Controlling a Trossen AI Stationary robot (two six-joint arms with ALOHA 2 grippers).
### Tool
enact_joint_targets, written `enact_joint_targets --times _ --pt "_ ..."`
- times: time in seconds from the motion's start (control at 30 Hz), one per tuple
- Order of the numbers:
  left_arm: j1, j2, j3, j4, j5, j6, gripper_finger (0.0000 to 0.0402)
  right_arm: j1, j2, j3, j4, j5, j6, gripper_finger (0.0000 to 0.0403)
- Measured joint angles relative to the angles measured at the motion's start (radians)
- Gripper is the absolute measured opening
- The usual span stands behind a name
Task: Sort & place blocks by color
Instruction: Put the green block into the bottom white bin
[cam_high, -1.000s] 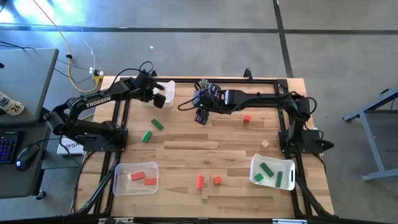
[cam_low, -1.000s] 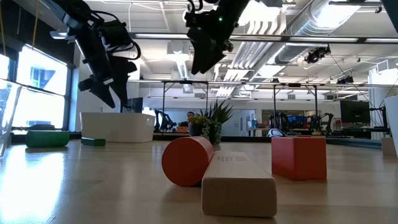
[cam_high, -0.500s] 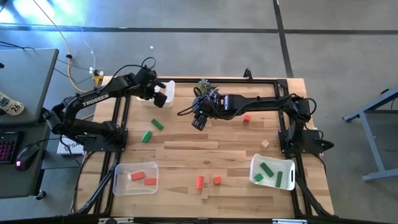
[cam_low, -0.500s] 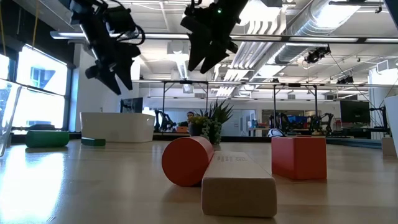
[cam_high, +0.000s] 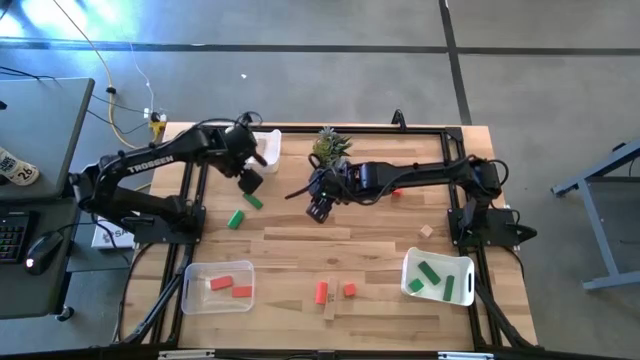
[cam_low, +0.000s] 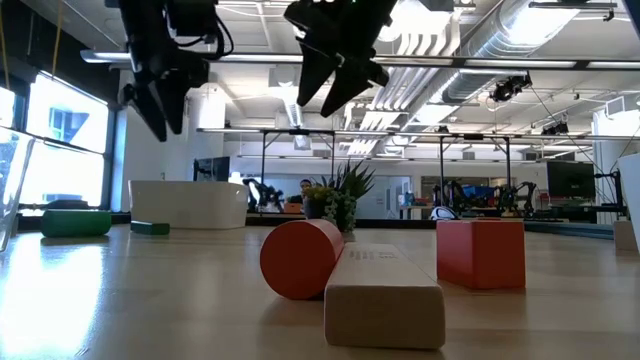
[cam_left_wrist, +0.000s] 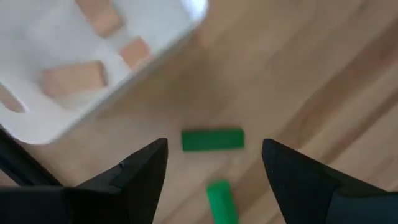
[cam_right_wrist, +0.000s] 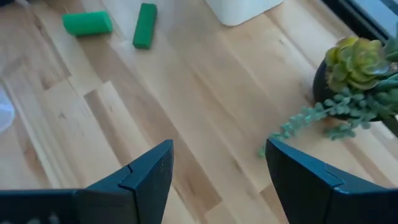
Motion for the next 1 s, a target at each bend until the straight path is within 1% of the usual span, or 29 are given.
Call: enact_joint_targets --times 0.1,0.33,0.5,0.7,0.8,1.0 --pt "-0.061 -0.013 -0.029 -0.007 0.001 -0.031 0.0250 0.017 0.000 0.000 -0.011 -0.002 0.007 0.0241" --pt "-0.201 -0.060 -0.088 -0.004 0.024 -0.155 0.0250 0.039 0.000 0.000 -0.074 -0.001 0.101 0.0241" --pt "-0.297 -0.102 -0.133 -0.002 0.024 -0.275 0.0250 0.061 0.000 0.000 -0.127 -0.003 0.103 0.0241" --pt "-0.395 -0.145 -0.181 0.017 0.024 -0.449 0.0250 0.060 0.000 0.000 -0.141 -0.002 0.054 0.0241" --pt "-0.430 -0.150 -0.183 0.027 0.016 -0.525 0.0250 0.061 0.000 0.000 -0.147 -0.003 0.009 0.0241" --pt "-0.505 -0.150 -0.183 0.030 -0.009 -0.704 0.0250 0.058 0.000 0.000 -0.163 -0.082 -0.106 0.0241"
